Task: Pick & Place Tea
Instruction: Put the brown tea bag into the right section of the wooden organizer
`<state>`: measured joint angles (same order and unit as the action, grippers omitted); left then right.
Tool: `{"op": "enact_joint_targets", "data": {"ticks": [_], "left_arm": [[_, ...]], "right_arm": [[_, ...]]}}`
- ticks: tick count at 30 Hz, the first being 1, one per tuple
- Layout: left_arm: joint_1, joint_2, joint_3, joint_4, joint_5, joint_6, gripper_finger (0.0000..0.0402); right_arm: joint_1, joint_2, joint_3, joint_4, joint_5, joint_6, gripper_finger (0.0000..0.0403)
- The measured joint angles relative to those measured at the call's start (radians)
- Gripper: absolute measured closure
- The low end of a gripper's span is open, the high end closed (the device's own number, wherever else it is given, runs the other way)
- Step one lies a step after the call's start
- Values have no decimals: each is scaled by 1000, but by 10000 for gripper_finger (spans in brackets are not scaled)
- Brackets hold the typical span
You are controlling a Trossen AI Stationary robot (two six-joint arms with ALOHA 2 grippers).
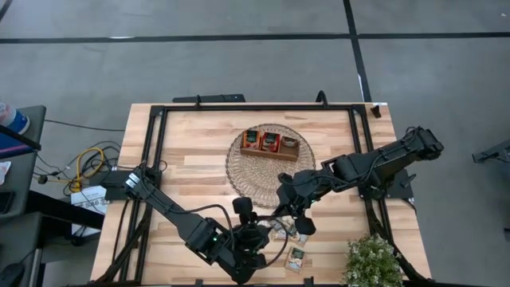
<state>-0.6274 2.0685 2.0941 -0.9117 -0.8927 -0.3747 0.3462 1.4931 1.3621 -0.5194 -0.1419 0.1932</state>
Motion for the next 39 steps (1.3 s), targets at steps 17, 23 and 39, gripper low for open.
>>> {"op": "enact_joint_targets", "data": {"ticks": [17, 23, 39], "left_arm": [[-136, -307, 0, 99, 181, 90, 229], [-100, -456, 1, 123, 305, 236, 229], [211, -630, -1, -367, 452, 65, 243]], "right_arm": [[45, -205, -52, -166, 364, -87, 403], [-53, -383, -277, 79, 380, -139, 403], [-501, -374, -652, 531, 321, -222, 403]]}}
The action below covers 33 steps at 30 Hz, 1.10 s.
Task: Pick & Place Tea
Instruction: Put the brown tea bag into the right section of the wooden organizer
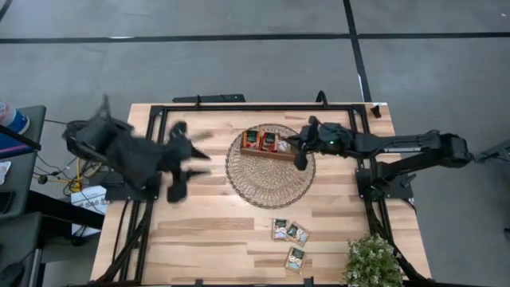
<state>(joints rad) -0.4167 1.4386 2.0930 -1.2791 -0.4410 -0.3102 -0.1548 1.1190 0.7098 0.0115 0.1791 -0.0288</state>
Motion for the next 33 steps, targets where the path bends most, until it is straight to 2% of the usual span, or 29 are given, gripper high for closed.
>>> {"op": "enact_joint_targets", "data": {"ticks": [4, 9, 17, 27, 33], "left_arm": [[106, -88, 2, -23, -5, 46, 268], [168, -160, 2, -26, 30, 117, 295], [170, -239, 2, -33, 27, 127, 300], [170, -234, 1, -33, 26, 118, 300], [170, -221, 1, -33, 25, 118, 300]], "right_arm": [[-11, 55, -51, 57, 3, -13, 403], [-52, 105, -103, 109, 15, -26, 403], [-146, 132, -142, 113, 2, -25, 403], [-190, 150, -144, 97, 0, -31, 403], [-195, 214, -144, 113, -2, -24, 403]]}}
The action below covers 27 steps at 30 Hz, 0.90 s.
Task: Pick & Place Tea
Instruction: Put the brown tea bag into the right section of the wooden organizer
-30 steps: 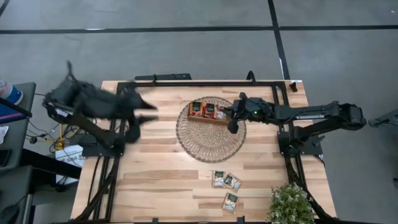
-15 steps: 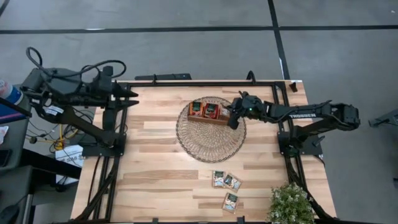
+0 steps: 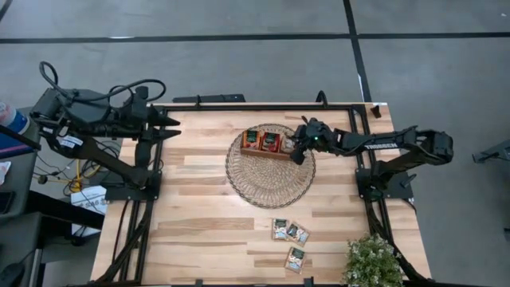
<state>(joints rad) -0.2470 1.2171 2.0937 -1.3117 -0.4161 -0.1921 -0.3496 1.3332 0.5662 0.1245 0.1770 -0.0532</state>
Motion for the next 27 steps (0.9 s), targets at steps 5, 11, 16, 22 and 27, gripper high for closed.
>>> {"op": "enact_joint_targets", "data": {"ticks": [5, 11, 16, 22, 27], "left_arm": [[0, 5, 0, -6, -4, 0, 300], [0, 7, 0, -40, -7, 0, 300], [0, 7, 0, -54, -8, 1, 300], [0, 7, 0, -48, -99, 24, 300], [0, 13, 0, -49, -139, 21, 300]], "right_arm": [[0, 15, 0, 32, 0, 0, 403], [0, 6, 1, 48, 1, -7, 385], [1, 8, 1, 33, -17, -8, 335], [1, -7, 1, -13, -17, -8, 286], [3, -60, 1, -54, -8, -16, 260]]}}
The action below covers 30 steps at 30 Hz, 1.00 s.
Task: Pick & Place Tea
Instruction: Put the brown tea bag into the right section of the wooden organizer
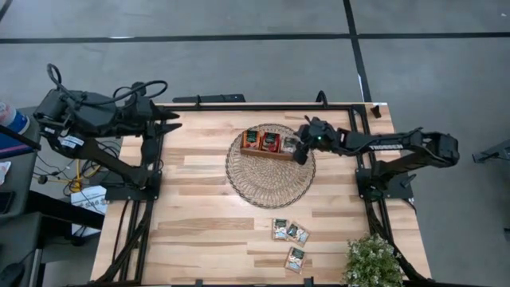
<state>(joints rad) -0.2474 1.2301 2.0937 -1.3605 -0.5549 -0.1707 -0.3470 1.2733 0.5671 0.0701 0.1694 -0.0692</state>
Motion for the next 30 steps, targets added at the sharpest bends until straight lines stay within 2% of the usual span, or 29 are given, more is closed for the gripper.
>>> {"op": "enact_joint_targets", "data": {"ticks": [4, 8, 10, 13, 16, 18, 21, 23, 26, 30], "left_arm": [[0, 3, -41, 2, -8, -33, 300], [0, -7, -207, 71, 23, -15, 300], [-2, -22, -310, 171, 62, -8, 300], [-2, -108, -485, 339, 105, -43, 300], [-1, -218, -732, 565, 136, -125, 300], [-2, -277, -909, 721, 159, -170, 300], [-2, -319, -1149, 951, 172, -205, 300], [-2, -314, -1278, 1149, 173, -204, 300], [-1, -250, -1398, 1349, 212, -222, 300], [-11, -152, -1424, 1384, 255, -292, 300]], "right_arm": [[8, -79, 0, -12, 14, -35, 249], [33, -172, 0, -10, 13, -45, 245], [50, -217, 0, -11, 13, -45, 246], [96, -275, 0, -17, 13, -44, 248], [162, -317, 0, -44, -7, -37, 249], [201, -331, 0, -75, -56, -36, 249], [258, -325, 26, -163, -116, 24, 248], [298, -311, 41, -228, -120, 56, 248], [357, -275, 58, -280, -139, 71, 251], [422, -217, 106, -394, -242, 100, 256]]}}
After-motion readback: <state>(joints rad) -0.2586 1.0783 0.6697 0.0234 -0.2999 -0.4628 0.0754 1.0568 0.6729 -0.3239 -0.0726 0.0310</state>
